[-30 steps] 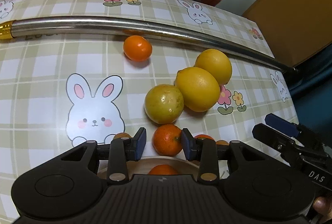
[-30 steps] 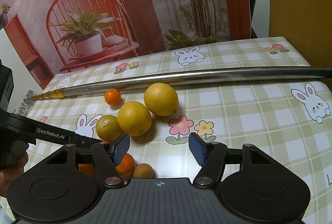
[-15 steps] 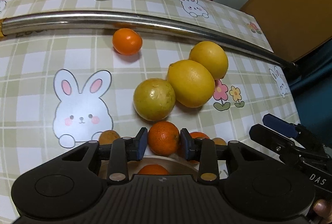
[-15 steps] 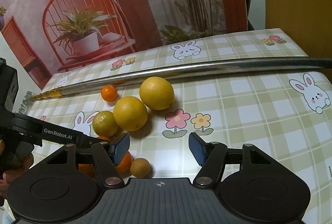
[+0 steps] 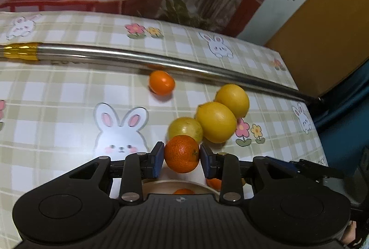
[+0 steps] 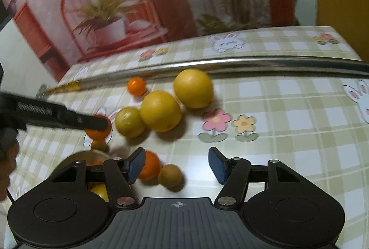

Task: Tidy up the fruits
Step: 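Grasp a tangerine with the left tool while the right tool grasps another tangerine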

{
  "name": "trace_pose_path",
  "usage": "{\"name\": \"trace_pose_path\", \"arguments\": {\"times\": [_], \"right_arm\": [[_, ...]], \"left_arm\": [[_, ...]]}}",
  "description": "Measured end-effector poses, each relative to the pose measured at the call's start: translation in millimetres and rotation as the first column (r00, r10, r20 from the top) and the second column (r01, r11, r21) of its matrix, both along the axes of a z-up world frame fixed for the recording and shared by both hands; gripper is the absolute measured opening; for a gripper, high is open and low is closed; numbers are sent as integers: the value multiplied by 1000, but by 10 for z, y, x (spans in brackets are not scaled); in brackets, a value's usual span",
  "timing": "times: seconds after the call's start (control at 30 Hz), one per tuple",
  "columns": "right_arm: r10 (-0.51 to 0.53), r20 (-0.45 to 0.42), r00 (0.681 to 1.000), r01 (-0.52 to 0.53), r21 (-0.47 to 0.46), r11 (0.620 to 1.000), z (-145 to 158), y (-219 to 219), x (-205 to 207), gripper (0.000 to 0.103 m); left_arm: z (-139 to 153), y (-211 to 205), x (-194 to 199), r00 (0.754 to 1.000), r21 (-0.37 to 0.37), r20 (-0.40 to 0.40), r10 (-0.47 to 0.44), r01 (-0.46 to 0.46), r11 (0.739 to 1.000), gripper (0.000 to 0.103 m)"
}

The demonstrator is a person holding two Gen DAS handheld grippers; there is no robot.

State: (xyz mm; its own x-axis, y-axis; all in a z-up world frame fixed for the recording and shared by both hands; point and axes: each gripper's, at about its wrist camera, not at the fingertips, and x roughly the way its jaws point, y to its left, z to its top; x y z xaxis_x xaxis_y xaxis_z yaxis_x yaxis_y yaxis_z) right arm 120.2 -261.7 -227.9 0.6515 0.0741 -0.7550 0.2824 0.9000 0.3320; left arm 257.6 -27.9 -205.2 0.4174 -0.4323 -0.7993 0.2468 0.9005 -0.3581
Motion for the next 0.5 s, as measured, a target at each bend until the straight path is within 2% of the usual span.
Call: {"name": "trace_pose_path", "arguments": {"times": [0.2,0.5], "right_arm": [[63,-31,998,-63,0,998,-82,139,149,49],[108,-31,994,-108,3,994,-105,294,291,42]], "left_arm": [[75,206,-160,999,46,46,16,-18,999,36],[128,472,-347,995,19,69,66,-67,998,36]]}}
